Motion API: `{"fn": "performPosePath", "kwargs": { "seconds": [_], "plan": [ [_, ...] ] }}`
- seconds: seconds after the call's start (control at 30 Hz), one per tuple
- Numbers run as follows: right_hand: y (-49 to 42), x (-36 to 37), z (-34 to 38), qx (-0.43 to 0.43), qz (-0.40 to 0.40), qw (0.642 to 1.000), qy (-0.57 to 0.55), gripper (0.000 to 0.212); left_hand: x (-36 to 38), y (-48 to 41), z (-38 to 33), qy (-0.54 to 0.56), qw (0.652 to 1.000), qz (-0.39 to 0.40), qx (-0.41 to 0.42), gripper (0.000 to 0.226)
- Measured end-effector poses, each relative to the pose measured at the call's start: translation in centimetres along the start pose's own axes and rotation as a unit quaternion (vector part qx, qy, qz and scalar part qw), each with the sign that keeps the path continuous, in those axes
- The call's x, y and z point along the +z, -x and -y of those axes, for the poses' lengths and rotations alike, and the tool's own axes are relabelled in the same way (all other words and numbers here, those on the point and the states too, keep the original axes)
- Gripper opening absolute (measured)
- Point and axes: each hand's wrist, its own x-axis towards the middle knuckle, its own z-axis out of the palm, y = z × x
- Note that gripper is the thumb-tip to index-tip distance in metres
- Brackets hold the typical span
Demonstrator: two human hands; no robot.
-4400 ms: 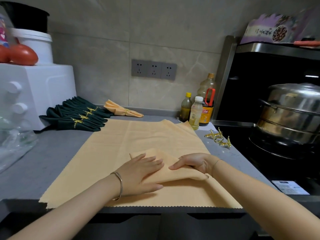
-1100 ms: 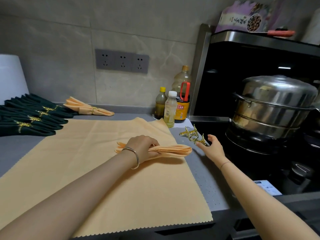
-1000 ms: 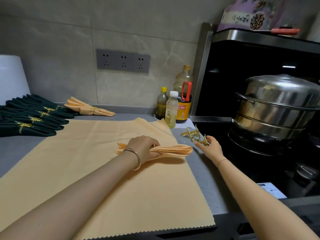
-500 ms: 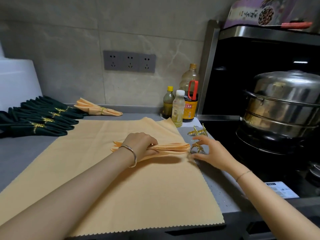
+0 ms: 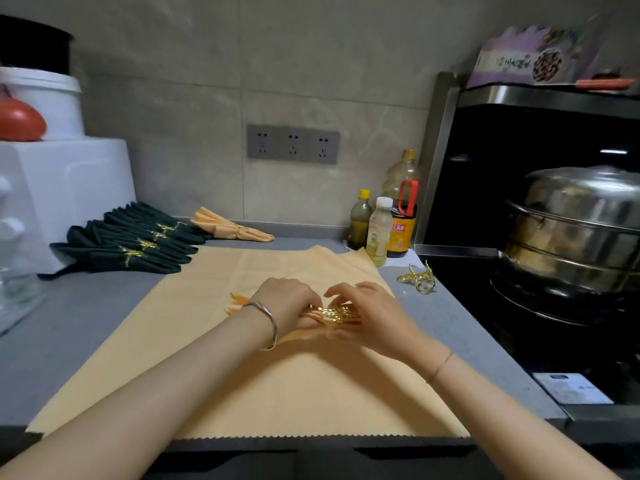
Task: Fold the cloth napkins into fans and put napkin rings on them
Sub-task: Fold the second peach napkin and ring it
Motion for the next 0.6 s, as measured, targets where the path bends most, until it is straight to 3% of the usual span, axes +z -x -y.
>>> {"fn": "performPosePath", "kwargs": {
  "seconds": [0.1, 0.2, 0.4, 0.6],
  "plan": [
    [0.2, 0.6, 0.2, 0.016, 0.002, 1.000, -0.016, 0.061, 0.1, 1.2, 1.3, -0.002, 1.000, 0.018, -0.016, 0.026],
    [0.6, 1.3, 0.1, 0.037, 0.009, 0.999, 0.018, 0.046, 0.7, 2.2, 2.5, -0.006, 0.999, 0.041, -0.022, 0.026],
    [0.9, 2.0, 1.7, 0.082, -0.007, 0.997, -0.008, 0.018, 2.5, 3.0, 1.4, 0.095, 0.994, 0.040, -0.020, 0.074],
    [1.1, 1.5, 2.5, 0.099, -0.026, 0.994, -0.026, 0.018, 2.6, 2.8, 0.0, 0.127, 0.991, -0.029, -0.024, 0.046]
  ]
}}
